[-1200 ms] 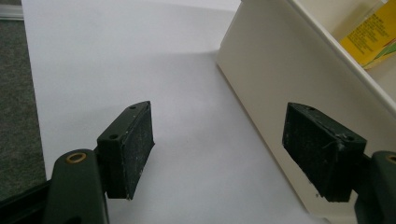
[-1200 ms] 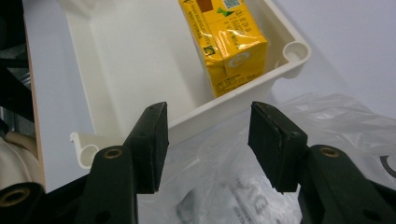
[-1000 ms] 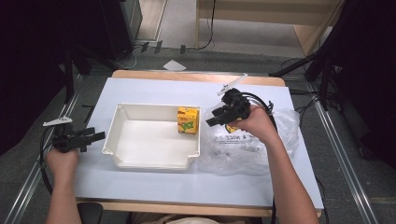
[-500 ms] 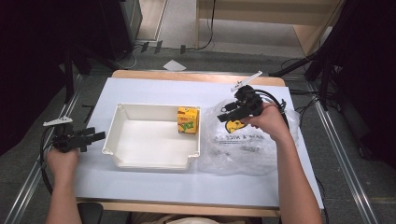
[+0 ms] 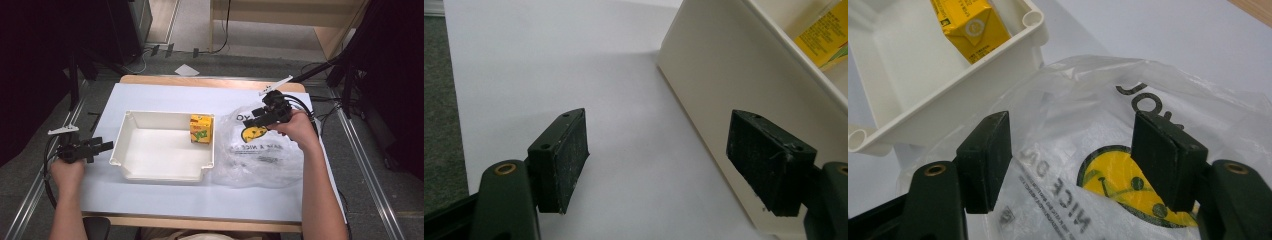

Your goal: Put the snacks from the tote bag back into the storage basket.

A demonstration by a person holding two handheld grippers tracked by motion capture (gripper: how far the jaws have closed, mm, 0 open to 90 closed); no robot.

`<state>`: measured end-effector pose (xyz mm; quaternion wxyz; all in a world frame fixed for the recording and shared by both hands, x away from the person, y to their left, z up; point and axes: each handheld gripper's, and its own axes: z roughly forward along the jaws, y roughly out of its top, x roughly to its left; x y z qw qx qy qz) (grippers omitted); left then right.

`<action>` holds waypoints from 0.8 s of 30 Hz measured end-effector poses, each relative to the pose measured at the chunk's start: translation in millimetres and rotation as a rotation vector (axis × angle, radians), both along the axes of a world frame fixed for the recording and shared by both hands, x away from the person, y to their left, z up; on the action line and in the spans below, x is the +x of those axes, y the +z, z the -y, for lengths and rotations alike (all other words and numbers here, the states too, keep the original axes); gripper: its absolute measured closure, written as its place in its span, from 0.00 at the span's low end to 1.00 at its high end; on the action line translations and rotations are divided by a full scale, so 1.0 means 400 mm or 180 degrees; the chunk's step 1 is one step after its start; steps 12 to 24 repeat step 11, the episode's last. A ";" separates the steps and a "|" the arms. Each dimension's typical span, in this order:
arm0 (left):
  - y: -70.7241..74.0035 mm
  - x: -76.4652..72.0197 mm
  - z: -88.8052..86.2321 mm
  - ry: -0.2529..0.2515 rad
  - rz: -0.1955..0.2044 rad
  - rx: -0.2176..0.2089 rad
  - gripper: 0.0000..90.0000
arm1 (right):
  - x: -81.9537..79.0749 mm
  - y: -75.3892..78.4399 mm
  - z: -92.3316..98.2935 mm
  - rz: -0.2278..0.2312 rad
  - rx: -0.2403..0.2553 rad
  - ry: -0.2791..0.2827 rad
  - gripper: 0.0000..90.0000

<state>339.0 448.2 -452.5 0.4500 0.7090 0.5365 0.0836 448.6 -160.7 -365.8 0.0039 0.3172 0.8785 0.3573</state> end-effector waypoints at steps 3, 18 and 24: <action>-0.001 0.001 0.000 0.0004 -0.0015 0.0001 0.29 | 0.001 -0.003 0.005 -0.0019 -0.0011 -0.0016 0.36; -0.004 0.004 -0.001 0.0022 -0.0029 -0.0006 0.29 | -0.009 -0.033 -0.013 -0.0021 -0.0239 0.0160 0.28; -0.004 0.004 -0.001 0.0022 -0.0029 -0.0006 0.29 | -0.009 -0.033 -0.013 -0.0021 -0.0239 0.0160 0.28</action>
